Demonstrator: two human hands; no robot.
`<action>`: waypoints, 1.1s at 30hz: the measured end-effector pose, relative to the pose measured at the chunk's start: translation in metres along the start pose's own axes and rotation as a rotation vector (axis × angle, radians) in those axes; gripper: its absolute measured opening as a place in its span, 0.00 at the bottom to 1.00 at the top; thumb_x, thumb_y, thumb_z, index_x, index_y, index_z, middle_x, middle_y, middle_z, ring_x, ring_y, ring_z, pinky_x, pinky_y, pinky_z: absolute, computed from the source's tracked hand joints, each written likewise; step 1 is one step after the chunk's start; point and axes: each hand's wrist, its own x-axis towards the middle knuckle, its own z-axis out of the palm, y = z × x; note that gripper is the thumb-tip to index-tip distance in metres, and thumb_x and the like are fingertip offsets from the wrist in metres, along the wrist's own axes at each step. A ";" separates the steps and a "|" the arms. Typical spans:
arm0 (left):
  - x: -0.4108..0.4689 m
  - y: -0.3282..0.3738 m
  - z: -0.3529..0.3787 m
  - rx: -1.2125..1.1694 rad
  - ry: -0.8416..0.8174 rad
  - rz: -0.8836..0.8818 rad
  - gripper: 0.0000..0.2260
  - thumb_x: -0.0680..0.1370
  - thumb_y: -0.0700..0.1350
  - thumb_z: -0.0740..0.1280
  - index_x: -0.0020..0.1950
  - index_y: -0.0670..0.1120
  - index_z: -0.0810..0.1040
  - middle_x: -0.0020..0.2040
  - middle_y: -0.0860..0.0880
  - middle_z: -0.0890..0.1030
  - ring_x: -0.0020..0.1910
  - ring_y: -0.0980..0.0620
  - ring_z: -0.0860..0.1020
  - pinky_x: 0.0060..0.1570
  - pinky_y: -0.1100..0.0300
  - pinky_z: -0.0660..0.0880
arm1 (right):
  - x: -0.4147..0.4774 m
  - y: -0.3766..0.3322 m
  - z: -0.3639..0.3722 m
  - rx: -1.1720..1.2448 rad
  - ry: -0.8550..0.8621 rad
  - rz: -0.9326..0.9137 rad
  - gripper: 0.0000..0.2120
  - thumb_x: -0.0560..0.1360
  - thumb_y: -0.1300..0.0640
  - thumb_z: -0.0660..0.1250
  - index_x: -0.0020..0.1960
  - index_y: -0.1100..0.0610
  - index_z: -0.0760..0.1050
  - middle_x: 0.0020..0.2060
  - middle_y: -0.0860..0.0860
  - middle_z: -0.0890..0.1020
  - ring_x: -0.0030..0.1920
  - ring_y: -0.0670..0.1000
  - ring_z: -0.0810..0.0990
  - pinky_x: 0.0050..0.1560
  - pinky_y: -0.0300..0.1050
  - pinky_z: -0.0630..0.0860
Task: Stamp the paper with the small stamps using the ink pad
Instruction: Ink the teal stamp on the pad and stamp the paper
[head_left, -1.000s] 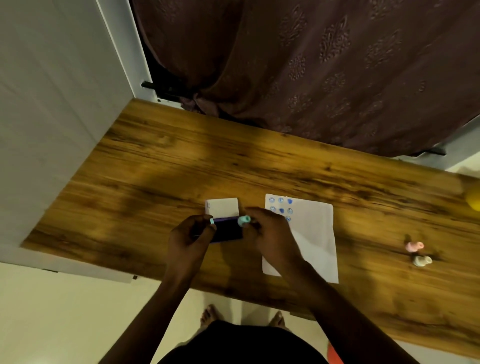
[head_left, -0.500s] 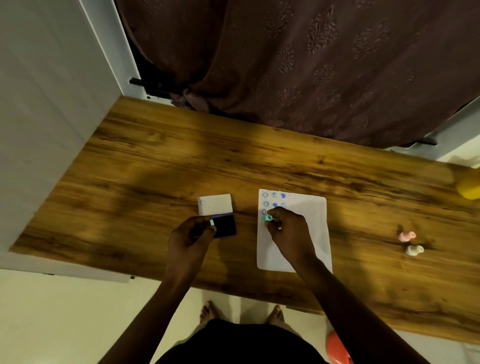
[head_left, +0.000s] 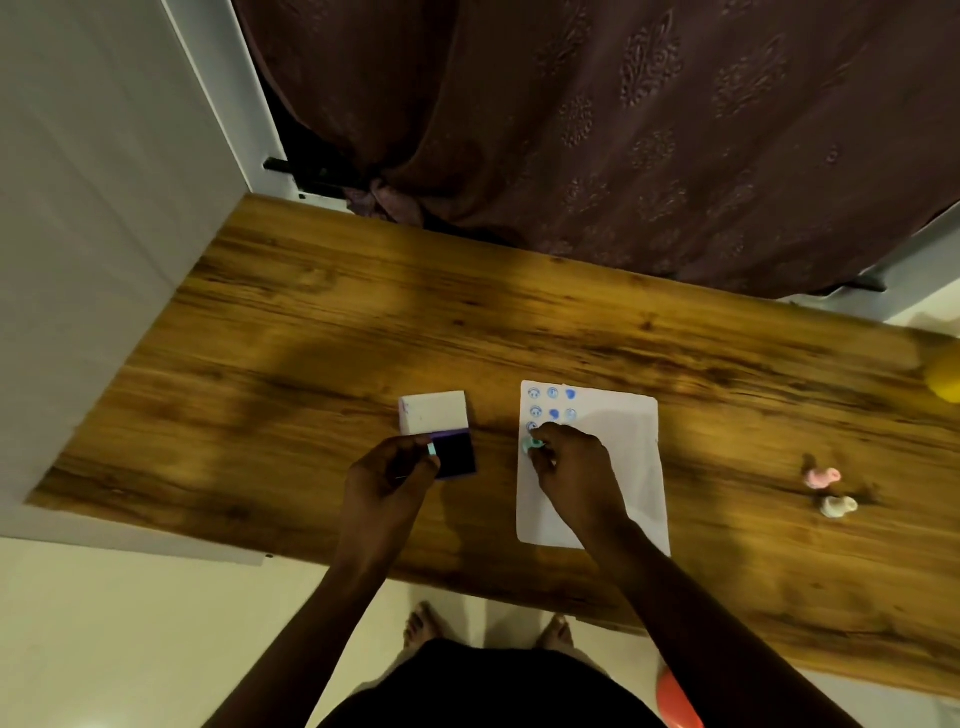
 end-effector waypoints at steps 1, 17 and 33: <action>0.000 0.001 0.001 0.008 -0.005 0.000 0.14 0.79 0.43 0.73 0.65 0.47 0.82 0.60 0.49 0.87 0.59 0.51 0.86 0.54 0.56 0.85 | 0.001 0.000 0.000 -0.014 -0.002 -0.004 0.22 0.79 0.52 0.72 0.72 0.54 0.75 0.72 0.52 0.76 0.70 0.58 0.78 0.70 0.52 0.73; -0.004 0.026 0.052 -0.015 -0.123 0.000 0.10 0.77 0.38 0.75 0.54 0.52 0.85 0.48 0.59 0.89 0.51 0.58 0.87 0.54 0.60 0.84 | -0.023 0.012 -0.079 0.661 0.201 0.183 0.13 0.70 0.53 0.81 0.53 0.51 0.84 0.49 0.43 0.88 0.48 0.44 0.87 0.44 0.34 0.82; -0.039 0.062 0.139 -0.111 -0.483 -0.065 0.15 0.74 0.49 0.73 0.51 0.71 0.85 0.53 0.60 0.89 0.53 0.49 0.88 0.46 0.60 0.84 | -0.078 0.057 -0.108 0.802 0.084 -0.038 0.12 0.73 0.57 0.78 0.56 0.51 0.85 0.51 0.41 0.88 0.54 0.43 0.86 0.55 0.39 0.83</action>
